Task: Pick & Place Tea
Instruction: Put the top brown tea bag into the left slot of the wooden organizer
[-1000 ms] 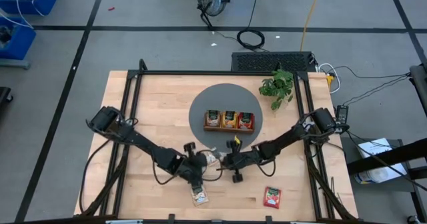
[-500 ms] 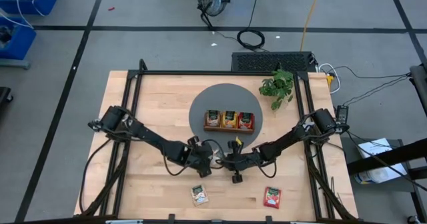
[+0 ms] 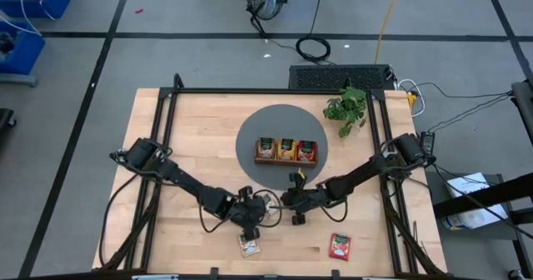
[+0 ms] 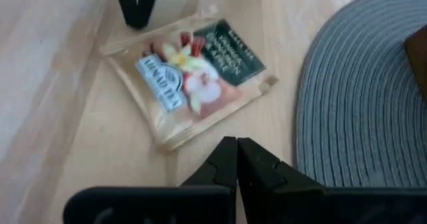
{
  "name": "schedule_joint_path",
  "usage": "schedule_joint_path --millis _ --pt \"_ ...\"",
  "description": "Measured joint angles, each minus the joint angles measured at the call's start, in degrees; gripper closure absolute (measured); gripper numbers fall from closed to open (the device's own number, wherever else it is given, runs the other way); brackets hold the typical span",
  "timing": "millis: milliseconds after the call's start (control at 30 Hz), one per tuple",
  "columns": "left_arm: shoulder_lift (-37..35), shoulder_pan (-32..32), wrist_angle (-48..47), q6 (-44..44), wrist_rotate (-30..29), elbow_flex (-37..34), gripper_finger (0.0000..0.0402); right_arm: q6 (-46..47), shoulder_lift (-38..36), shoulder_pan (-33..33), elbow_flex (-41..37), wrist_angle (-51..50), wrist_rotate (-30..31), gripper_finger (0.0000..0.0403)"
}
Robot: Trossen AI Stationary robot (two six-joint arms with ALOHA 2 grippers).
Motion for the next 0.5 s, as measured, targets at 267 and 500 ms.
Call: schedule_joint_path --millis 267,500 --pt "-2.7 -0.4 -0.6 3.4 0.4 -0.1 0.0380 -2.3 -4.5 4.3 -0.1 1.2 1.0 0.0403" --pt "-7.6 -0.7 -6.8 1.9 -8.3 0.0 0.0393 -4.9 -2.1 4.7 0.0 6.9 -1.9 0.0403"
